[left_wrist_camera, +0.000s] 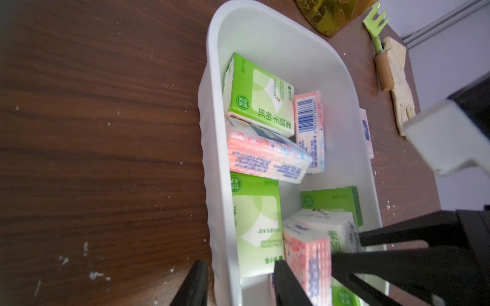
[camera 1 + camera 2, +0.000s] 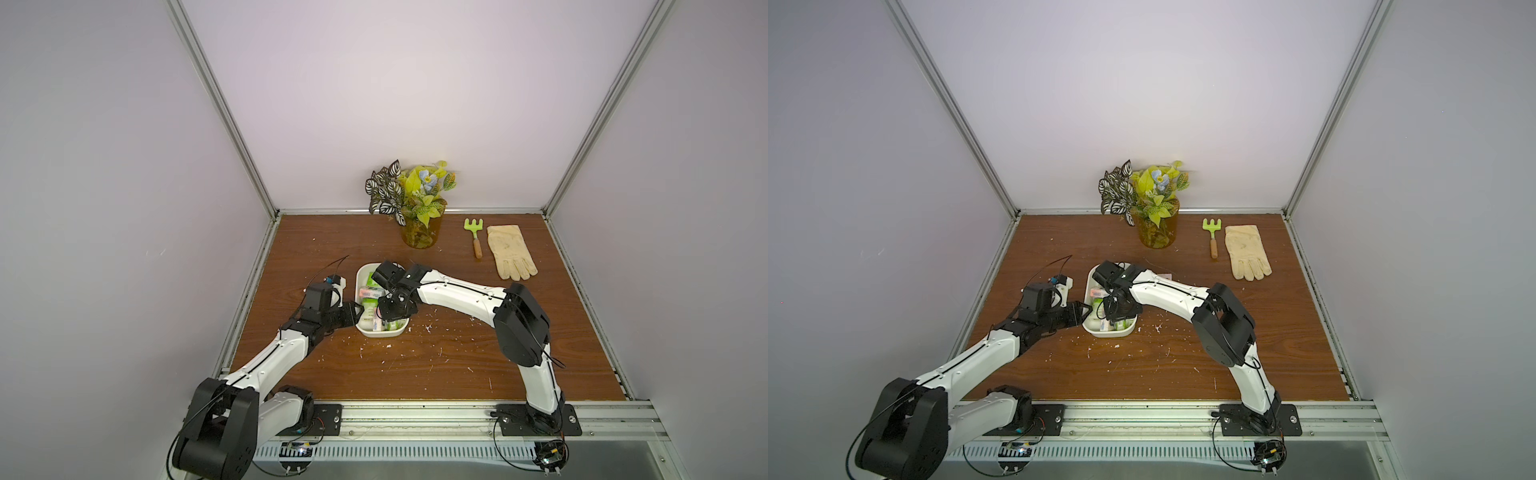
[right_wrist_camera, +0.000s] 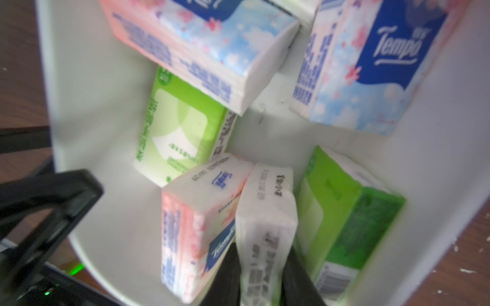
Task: Take the pocket tissues out of the storage box
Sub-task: Pick up the pocket tissues from the storage box, then place the pocket tissues at the center of the board.
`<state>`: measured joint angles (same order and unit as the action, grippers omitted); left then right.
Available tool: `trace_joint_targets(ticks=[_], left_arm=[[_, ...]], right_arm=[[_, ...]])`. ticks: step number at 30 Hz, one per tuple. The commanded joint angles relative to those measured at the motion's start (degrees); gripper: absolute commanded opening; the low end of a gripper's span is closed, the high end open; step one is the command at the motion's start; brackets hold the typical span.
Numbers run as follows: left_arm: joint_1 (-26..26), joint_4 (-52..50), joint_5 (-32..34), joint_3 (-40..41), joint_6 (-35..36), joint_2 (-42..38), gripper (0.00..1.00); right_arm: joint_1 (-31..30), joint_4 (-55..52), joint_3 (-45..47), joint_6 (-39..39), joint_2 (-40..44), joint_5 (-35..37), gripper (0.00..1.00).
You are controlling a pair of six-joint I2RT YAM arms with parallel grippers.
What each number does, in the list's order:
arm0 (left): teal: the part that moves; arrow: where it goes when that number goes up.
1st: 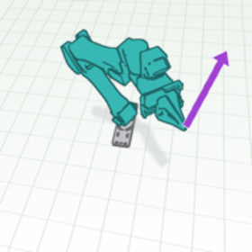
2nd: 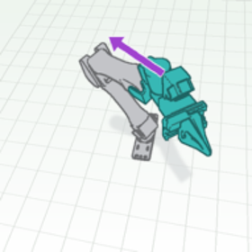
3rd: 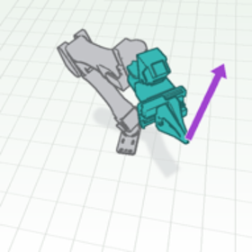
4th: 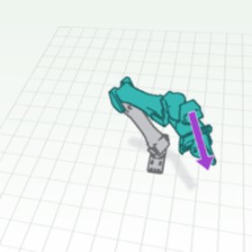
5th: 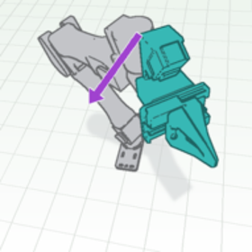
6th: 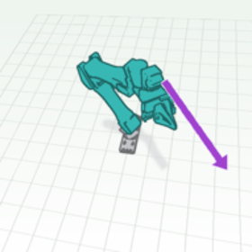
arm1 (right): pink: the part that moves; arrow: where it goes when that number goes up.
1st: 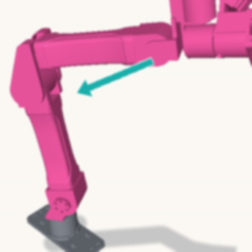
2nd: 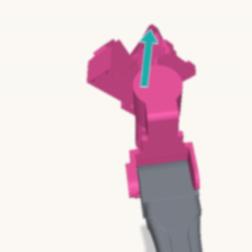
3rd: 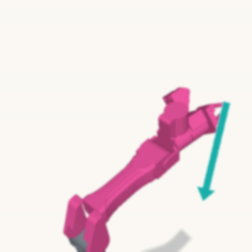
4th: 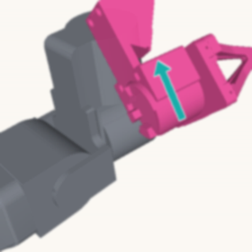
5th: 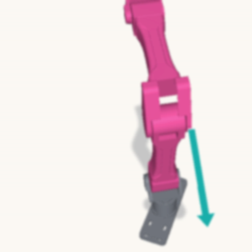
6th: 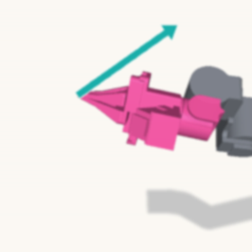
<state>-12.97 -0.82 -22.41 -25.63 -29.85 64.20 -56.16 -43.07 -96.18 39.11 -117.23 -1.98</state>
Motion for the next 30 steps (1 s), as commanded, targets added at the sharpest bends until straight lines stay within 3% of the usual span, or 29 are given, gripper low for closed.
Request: trace_joint_targets(ticks=[1, 9, 14, 19, 24, 30], left_arm=[[0.61, -3.11, 2.25, -2.28, 1.09, -1.26, 0.47], [0.71, -7.27, 5.45, -6.63, 1.37, -4.88, 0.61], [0.87, -7.88, 8.46, -9.10, 1.28, -8.54, 0.69], [1.02, -8.06, 12.78, -11.10, 1.61, -12.26, 0.76], [1.11, -8.25, 16.69, -12.36, 1.12, -14.99, 0.99], [1.13, -8.63, 20.56, -13.20, 0.91, -16.95, 0.98]], right_arm=[[-0.19, 1.06, -1.55, 1.49, 5.82, -1.98, 0.24], [2.61, 3.08, 0.02, 0.63, 11.89, -4.45, 0.24], [8.04, 11.08, 7.27, -1.66, 18.93, -11.50, 0.24], [16.34, 16.73, 15.51, -7.33, 25.74, -19.59, 0.24], [26.67, 18.23, 22.70, -14.88, 31.13, -26.78, 0.24], [37.91, 17.91, 27.74, -24.43, 32.71, -33.99, 0.24]])
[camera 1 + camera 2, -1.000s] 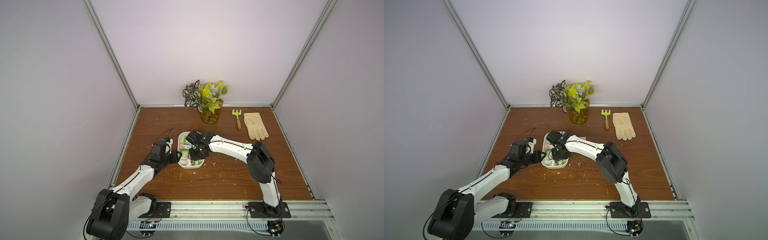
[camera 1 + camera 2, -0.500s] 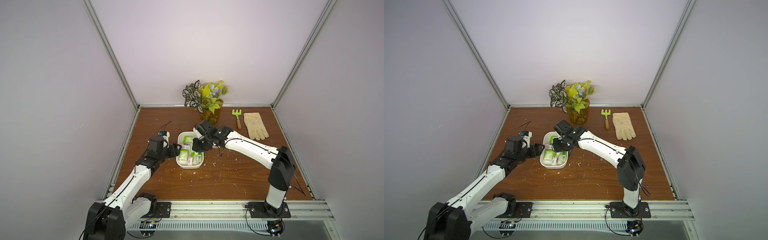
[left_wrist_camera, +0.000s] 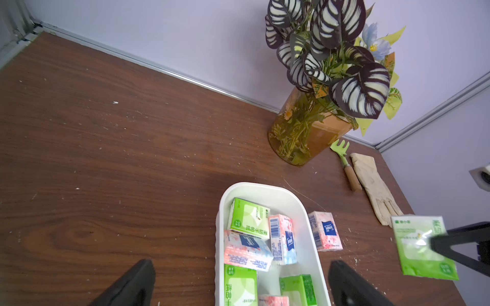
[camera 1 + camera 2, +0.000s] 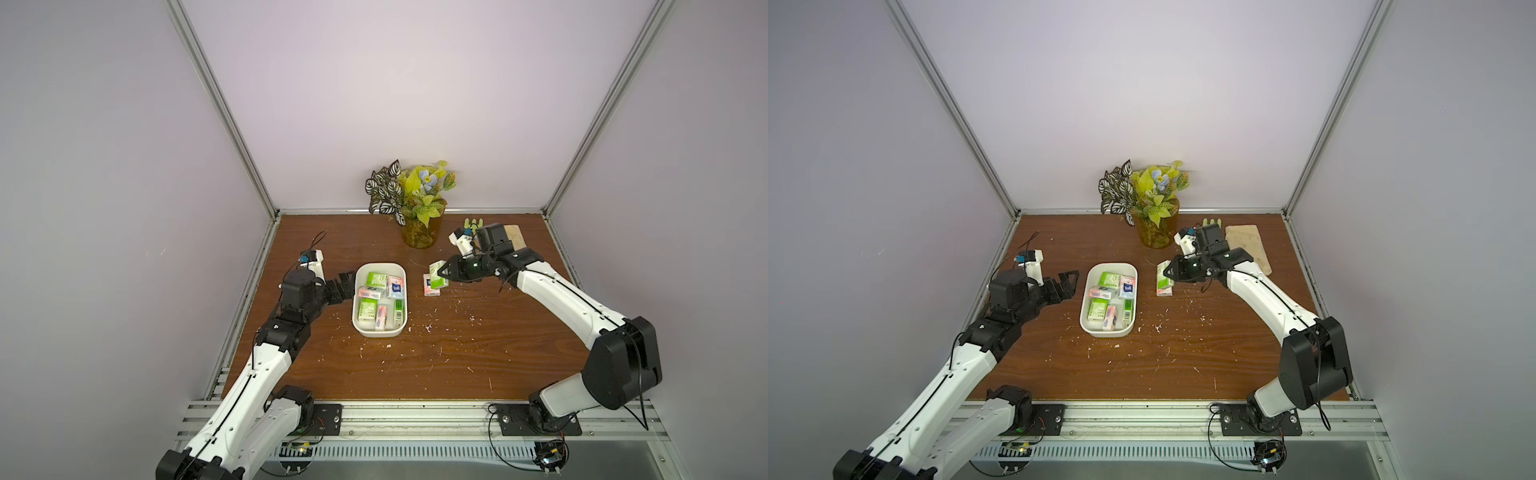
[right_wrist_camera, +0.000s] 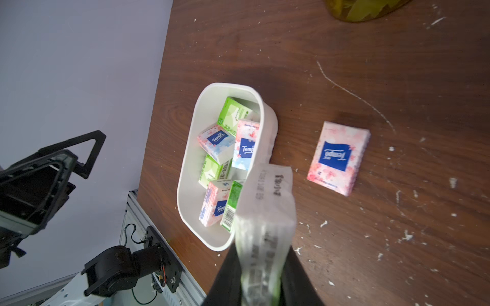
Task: Take the pocket tissues out of the storage box
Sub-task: Place the pocket tissues at the center of the board.
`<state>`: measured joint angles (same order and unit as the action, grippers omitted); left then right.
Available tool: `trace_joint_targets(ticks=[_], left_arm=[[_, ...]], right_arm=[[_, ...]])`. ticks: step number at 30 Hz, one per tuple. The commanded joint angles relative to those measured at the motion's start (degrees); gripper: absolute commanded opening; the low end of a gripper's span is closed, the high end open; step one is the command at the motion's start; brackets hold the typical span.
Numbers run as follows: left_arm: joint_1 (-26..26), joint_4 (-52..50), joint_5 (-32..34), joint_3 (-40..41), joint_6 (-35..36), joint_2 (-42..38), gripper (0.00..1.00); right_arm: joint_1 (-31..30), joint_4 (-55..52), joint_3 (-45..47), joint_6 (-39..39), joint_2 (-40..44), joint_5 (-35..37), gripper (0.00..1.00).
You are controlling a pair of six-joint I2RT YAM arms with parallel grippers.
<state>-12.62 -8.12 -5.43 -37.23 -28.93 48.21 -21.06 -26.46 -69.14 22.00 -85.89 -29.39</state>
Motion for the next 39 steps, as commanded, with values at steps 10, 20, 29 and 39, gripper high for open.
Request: trace_joint_targets(ticks=[10, 20, 29, 39], left_arm=[[0.76, -1.00, 6.06, -2.43, -0.34, -1.64, 0.98], [0.77, -0.59, 5.84, -2.08, -0.77, -0.51, 0.98], [0.76, 0.47, 4.52, -2.14, -1.82, 1.45, 0.98], [0.76, 0.39, 4.14, -2.31, -1.83, 1.80, 0.98]], right_arm=[[12.53, 3.74, 3.00, -16.17, -6.00, -11.72, 0.24], [13.68, 7.50, 2.26, -17.87, -15.75, -13.52, 0.24], [13.75, 9.56, 1.36, -17.11, -20.89, -15.08, 0.24], [14.54, 12.89, 2.24, -14.07, -23.14, -14.65, 0.26]])
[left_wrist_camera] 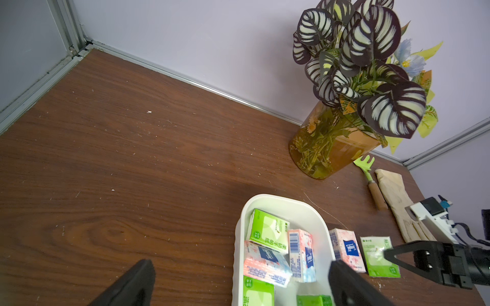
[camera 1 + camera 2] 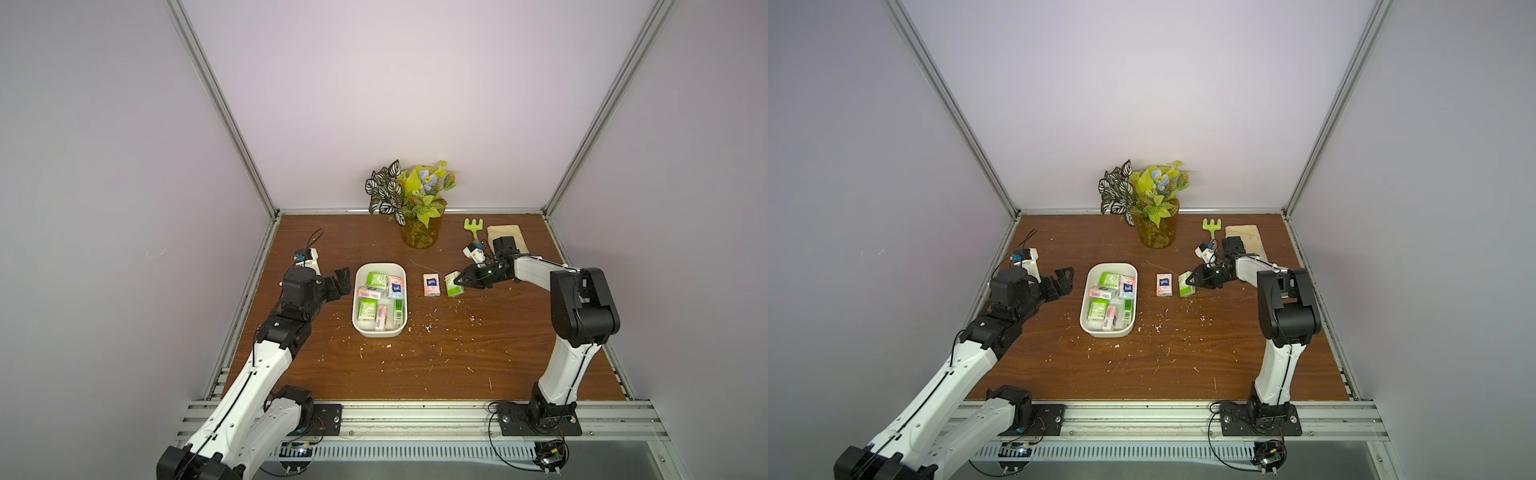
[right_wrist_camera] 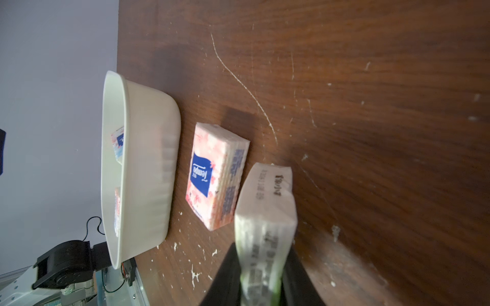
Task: Take the pocket tissues out of the storage box
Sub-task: Place the pocket tissues at the center of the board.
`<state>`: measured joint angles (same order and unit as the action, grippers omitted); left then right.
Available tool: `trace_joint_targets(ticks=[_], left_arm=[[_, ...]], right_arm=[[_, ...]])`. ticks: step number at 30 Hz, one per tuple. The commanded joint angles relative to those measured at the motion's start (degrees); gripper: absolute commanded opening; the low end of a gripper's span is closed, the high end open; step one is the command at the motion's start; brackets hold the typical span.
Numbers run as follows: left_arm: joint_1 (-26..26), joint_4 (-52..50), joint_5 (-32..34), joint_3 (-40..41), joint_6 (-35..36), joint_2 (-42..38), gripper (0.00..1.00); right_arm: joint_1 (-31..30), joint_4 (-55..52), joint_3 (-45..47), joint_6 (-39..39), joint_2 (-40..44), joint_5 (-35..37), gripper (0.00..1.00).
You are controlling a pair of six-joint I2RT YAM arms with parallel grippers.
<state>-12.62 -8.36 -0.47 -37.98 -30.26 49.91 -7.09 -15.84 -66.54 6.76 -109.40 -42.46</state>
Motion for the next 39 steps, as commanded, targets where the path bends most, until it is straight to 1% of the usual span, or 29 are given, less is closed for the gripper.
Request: trace_joint_targets(ticks=[1, 6, 11, 16, 21, 25, 28, 30, 32, 37, 39], left_arm=[[0.76, 0.71, -0.85, -1.59, -0.53, 0.14, 0.98], [0.76, 0.83, -1.11, -1.71, -0.63, 0.36, 0.98], [0.76, 0.54, -1.09, -2.01, -0.51, 0.54, 0.98], [0.76, 0.12, -0.85, -2.51, -0.20, 0.45, 0.98], [0.76, -0.08, -0.76, -2.61, -0.07, 0.36, 0.98], [0.76, -0.12, -0.42, -2.37, 0.08, 0.53, 0.98], [0.76, 0.29, -0.79, -1.42, 0.10, 0.80, 0.98], [0.76, 1.25, -2.69, -0.42, 0.46, 1.57, 0.99], [0.76, 1.83, -5.11, 0.08, 0.62, 3.05, 1.00], [0.76, 2.30, -9.72, 1.19, 0.47, 7.46, 0.88], [0.76, 2.30, -10.90, 1.87, 0.49, 8.41, 0.85]], right_arm=[[0.74, 2.53, -0.26, 1.39, 0.28, -1.62, 0.26], [1.55, 3.87, 0.63, 2.45, -0.62, -2.06, 0.31], [1.97, 1.90, -0.13, 0.75, -2.00, -2.83, 0.40], [2.34, -0.34, -1.15, -0.56, -2.79, -1.38, 0.41], [2.92, -1.21, -1.46, -0.83, -1.53, 1.17, 0.51], [3.04, -4.27, -2.91, -1.99, 0.03, 6.08, 0.59], [2.96, -7.24, -4.26, -1.17, 2.30, 12.07, 0.62], [2.26, -9.75, -5.45, -0.54, 5.00, 16.76, 0.63], [0.99, -11.33, -6.17, 0.43, 8.33, 21.08, 0.66], [-4.47, -14.04, -8.41, 4.99, 16.13, 27.55, 0.71], [-8.69, -14.25, -9.70, 5.72, 18.75, 29.42, 0.72]])
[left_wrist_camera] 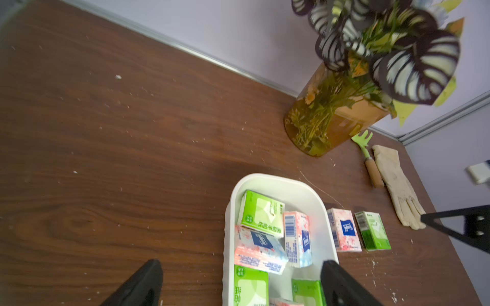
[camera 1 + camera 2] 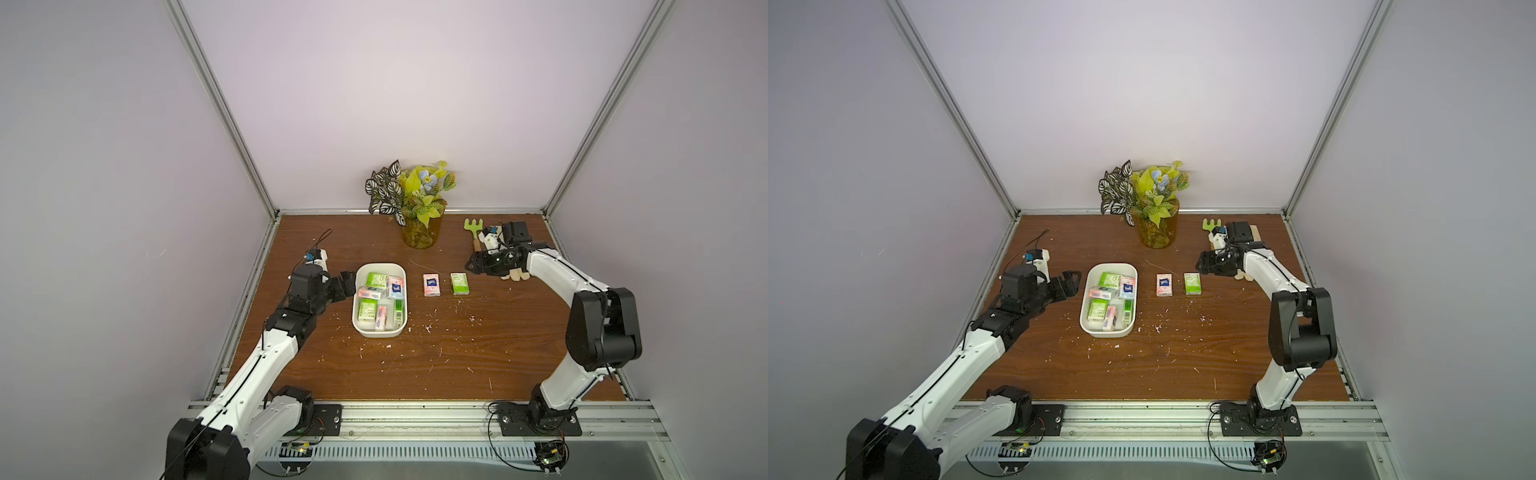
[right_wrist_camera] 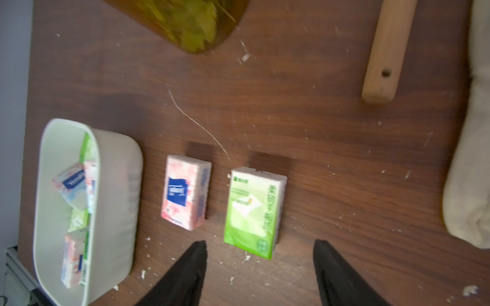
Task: Take the pocket tissues out of the storage box
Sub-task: Place the pocket tissues at the center of the board, then pick up the pocket tissues from the storage box.
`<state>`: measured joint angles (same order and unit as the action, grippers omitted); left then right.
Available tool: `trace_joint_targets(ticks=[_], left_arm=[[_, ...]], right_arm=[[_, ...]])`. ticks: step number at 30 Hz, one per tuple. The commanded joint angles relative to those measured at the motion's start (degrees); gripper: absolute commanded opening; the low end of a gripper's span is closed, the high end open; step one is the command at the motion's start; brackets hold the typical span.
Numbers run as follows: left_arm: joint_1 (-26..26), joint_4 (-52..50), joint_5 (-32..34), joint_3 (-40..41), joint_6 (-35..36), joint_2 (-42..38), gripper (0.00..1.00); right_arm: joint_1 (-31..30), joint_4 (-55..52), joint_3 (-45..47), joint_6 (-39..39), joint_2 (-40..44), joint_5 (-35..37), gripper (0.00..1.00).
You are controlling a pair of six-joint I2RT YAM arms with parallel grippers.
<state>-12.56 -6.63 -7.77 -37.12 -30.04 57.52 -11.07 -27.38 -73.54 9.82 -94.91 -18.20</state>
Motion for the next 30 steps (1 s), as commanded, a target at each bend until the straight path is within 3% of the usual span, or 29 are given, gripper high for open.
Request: trace_joint_targets(ticks=[1, 6, 8, 17, 30], left_arm=[[0.69, 0.57, -3.73, 1.40, 0.19, 0.98, 0.82], [0.69, 0.04, -4.31, 3.55, -2.57, 1.22, 0.56], [0.69, 1.14, -6.51, 4.86, -4.06, 1.32, 0.51], [0.69, 2.42, -9.93, 9.12, -6.10, -0.31, 0.43], [0.69, 3.09, -13.21, 12.89, -7.55, -0.53, 0.35]], right_arm=[[-6.81, -2.66, -3.40, 2.33, 5.06, 5.78, 0.72], [-18.12, -1.90, -8.14, -0.88, 5.16, 8.17, 0.71], [-22.10, -1.19, -9.97, -2.34, 4.05, 10.97, 0.71], [-37.00, -4.62, -23.83, -12.96, -10.13, 20.71, 0.73], [-43.84, -11.71, -41.88, -21.13, -29.57, 21.36, 0.72]])
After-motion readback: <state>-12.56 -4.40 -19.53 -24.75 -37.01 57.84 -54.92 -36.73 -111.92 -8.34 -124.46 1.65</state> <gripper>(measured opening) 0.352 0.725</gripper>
